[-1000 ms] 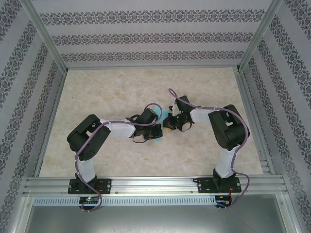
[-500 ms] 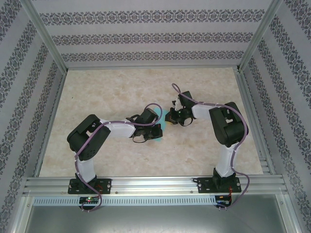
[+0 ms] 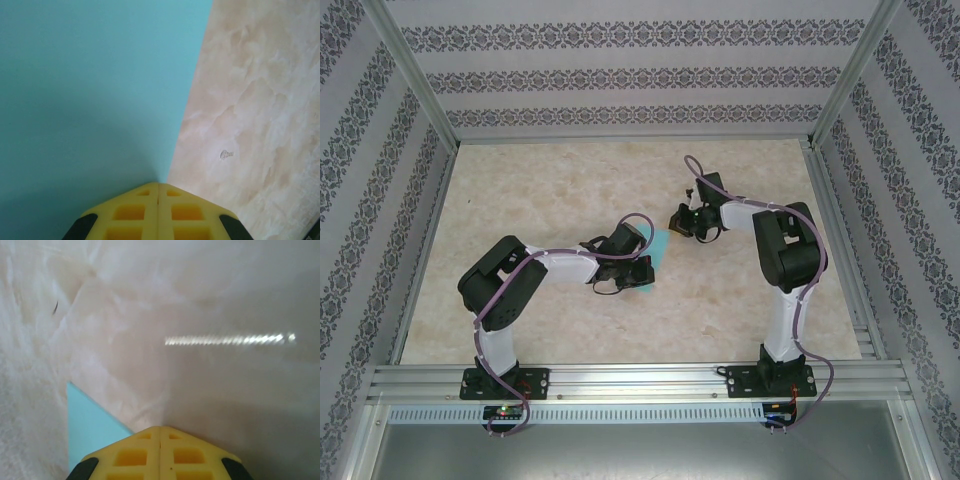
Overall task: Fold a paper plane with a square sheet of paper (pick it up from the middle)
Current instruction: First fold in half a square sheet of paper at the center of the table.
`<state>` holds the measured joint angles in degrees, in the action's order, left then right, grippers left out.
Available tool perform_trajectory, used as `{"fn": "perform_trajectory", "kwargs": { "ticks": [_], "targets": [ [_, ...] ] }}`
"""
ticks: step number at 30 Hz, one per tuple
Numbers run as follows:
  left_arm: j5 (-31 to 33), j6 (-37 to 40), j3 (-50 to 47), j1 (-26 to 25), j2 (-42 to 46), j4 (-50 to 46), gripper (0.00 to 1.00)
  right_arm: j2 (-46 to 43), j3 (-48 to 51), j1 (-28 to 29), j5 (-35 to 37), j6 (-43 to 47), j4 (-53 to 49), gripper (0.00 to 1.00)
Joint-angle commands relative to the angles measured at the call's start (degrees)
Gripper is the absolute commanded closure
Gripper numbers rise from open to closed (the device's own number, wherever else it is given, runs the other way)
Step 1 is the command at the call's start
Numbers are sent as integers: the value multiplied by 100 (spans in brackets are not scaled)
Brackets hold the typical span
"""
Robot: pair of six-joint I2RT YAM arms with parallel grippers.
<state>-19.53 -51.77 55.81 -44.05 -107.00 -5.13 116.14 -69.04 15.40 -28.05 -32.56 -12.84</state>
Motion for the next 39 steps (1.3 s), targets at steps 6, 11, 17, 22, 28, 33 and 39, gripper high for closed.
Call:
{"fn": "perform_trajectory", "kwargs": {
  "ticks": [6, 11, 17, 22, 28, 33, 39],
  "targets": [
    [-38, 26, -45, -156, -312, -1115, 100, -948, 306, -2, 112, 75, 155, 94],
    [3, 26, 38, -160, -303, -1066, 100, -1177, 881, 346, -129, -48, 272, 94],
    [5, 35, 62, -156, -278, -1015, 100, -817, 1020, 644, -310, -92, 414, 94],
    [-73, 220, 174, -158, -183, -938, 100, -512, 892, 667, -365, -25, 352, 95],
    [-148, 564, 465, -111, -4, -512, 96, -338, 821, 657, -141, 253, -46, 95],
    [-81, 754, 574, -4, -69, 60, 94, -276, 810, 623, -156, 321, -102, 95],
    [-30, 907, 718, 37, -354, 170, 94, -232, 828, 631, -218, 327, -85, 95]
  ]
}}
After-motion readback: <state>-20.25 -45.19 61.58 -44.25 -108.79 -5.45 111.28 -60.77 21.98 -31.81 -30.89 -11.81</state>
